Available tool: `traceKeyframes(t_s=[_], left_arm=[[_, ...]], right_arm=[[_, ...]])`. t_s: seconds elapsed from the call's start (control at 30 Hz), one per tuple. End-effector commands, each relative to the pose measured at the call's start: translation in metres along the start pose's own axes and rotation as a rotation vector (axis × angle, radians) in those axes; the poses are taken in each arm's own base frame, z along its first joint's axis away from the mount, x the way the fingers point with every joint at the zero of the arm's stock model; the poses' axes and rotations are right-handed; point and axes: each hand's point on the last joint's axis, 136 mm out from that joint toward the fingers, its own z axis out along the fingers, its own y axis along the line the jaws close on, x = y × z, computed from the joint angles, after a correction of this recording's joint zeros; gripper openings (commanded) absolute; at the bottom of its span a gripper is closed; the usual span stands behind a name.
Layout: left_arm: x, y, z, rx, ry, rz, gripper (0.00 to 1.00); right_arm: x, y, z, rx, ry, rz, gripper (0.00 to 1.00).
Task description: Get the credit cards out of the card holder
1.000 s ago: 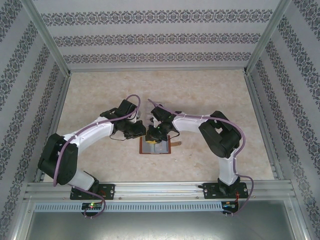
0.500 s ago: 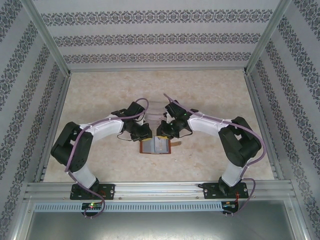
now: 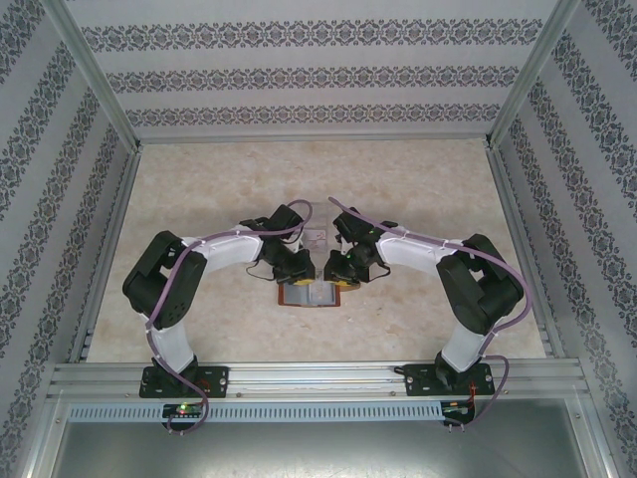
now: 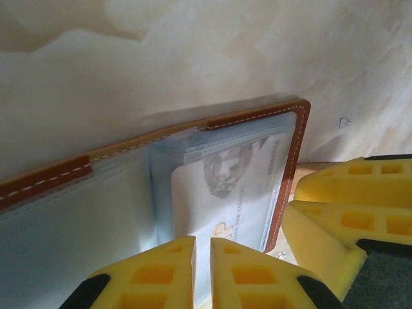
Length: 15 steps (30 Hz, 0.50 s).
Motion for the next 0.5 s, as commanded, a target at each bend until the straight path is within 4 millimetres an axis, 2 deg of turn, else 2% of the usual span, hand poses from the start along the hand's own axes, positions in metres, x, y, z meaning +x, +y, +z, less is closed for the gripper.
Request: traceKeyframes(t_s=[0.0,0.17,0.47], left_arm=[[-0.002,-0.014,0.003,0.055,0.0,0.003,0.14],[0.0,-0.011,0.007,0.047,0.008,-0.006,0.15],[0.005,-0.002,0.007,0.011,0.021,-0.013,0.15]], right_arm=[[-0.002,0.0,-0.004,-0.019,-0.009,-0.005,0.3],[-0.001,0.013,-0.003,-0.091,0.003,0.0,0.3],[-0.001,0.017,0.004,-0.122,0.023,0.008,0.3]])
